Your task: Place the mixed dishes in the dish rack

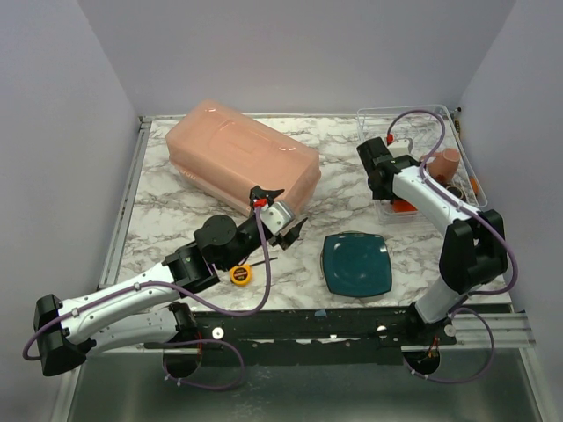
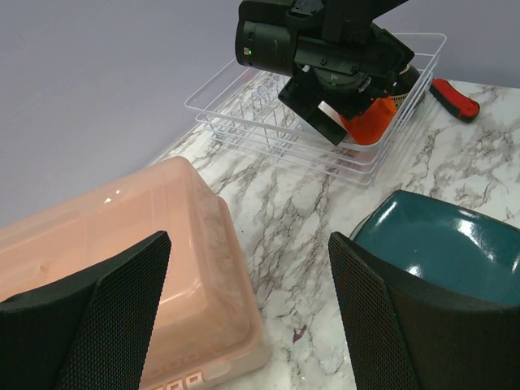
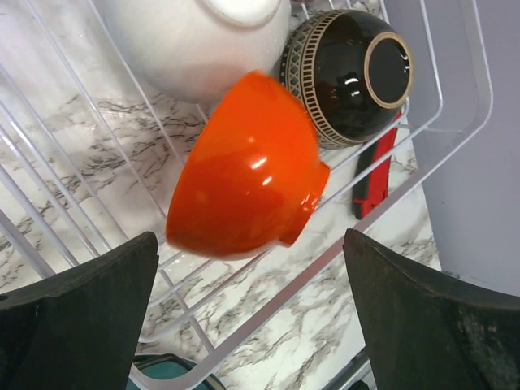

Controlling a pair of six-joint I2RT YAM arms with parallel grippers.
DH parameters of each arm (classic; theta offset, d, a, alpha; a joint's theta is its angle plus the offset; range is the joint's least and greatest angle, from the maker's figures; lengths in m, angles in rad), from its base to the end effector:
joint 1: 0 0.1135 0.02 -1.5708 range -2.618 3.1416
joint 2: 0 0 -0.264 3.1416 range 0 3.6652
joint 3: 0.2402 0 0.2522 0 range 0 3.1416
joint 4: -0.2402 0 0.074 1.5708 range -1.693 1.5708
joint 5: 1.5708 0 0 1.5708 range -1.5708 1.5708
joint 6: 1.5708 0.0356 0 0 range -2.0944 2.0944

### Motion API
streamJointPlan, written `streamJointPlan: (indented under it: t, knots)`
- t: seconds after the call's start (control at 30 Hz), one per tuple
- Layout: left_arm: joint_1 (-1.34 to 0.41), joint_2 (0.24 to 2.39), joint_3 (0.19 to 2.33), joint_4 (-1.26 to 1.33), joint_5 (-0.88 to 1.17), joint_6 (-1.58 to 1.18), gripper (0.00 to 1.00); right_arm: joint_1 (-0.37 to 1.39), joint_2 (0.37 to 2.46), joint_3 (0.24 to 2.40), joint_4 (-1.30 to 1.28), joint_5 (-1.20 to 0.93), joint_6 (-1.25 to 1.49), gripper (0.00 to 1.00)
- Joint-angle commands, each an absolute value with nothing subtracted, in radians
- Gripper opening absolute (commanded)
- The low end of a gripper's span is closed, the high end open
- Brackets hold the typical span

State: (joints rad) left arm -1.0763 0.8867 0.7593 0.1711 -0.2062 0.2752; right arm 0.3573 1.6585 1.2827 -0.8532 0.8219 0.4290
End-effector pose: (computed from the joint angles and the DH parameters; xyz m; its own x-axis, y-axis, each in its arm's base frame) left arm 0.1073 -0.1836 0.3512 0.2277 0.1382 -0.9639 0.7301 0.6308 0.2629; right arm 0.3145 0.0896 0.2498 -0.8060 0.0014 -0.5919 0.3598 0.7952 -0.4881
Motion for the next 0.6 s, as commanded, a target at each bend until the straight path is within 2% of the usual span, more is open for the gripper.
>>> streamJointPlan:
  t: [0.0, 0.4, 0.57]
  knots:
    - [-1.086, 0.892, 0.765, 0.187, -0.232, 0.288, 0.79, 0.367, 1.664, 1.272, -0.842, 0.71, 0.415, 1.0]
    - [-1.089, 0.897, 0.766, 0.182, -0.226, 0.287, 0.79, 0.333, 1.47, 1.237, -0.706, 0.458, 0.416, 1.0]
    - [-1.091, 0.904, 0.776, 0.171, -0.222, 0.286, 0.79, 0.201, 1.423, 1.213, -0.62, 0.321, 0.456, 1.0]
